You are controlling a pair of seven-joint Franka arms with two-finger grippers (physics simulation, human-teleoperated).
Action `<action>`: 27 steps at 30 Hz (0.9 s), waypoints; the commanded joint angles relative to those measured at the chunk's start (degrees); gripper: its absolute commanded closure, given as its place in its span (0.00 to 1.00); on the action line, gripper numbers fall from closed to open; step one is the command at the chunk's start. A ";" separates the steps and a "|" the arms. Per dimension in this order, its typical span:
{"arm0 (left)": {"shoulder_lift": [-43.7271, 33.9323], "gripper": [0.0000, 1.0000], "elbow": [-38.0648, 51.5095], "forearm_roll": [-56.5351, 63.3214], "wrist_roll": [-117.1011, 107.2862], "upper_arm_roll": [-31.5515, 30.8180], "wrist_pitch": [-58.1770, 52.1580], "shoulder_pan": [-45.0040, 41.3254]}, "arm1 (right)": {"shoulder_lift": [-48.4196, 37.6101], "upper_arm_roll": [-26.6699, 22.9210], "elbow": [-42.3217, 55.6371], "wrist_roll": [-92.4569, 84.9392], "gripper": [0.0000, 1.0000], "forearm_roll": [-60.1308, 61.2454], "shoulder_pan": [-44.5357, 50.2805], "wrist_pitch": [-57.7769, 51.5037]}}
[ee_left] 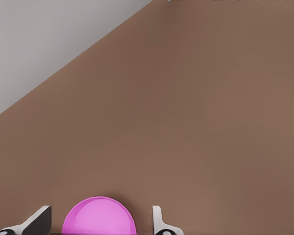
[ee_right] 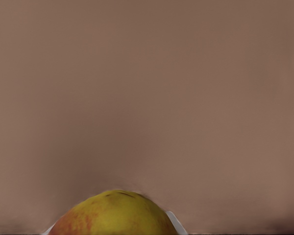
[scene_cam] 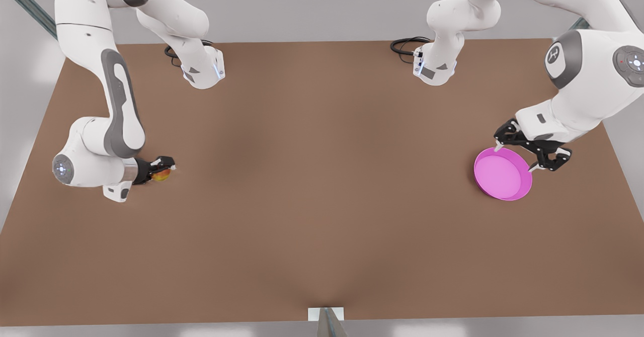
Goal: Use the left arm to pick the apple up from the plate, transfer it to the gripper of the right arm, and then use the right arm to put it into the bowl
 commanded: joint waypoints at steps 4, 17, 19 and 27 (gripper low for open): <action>0.02 0.00 0.11 -0.01 -27.93 -0.37 -0.67 -0.94 | -0.87 0.03 -4.39 -15.27 0.45 -9.39 -6.34 6.59; 0.02 0.00 0.11 -0.28 -28.02 -0.37 -0.76 -1.30 | 5.02 -0.23 -7.73 -27.22 0.45 -17.65 -15.31 22.93; 0.38 0.00 0.11 -0.28 -27.93 -0.37 -0.76 -1.30 | 5.81 -0.23 -7.64 -30.03 0.45 -18.98 -16.63 24.95; 0.46 0.00 0.11 -0.28 -28.02 -0.37 -0.67 -1.65 | 6.51 -0.32 -7.73 -30.39 0.24 -22.41 -16.71 25.66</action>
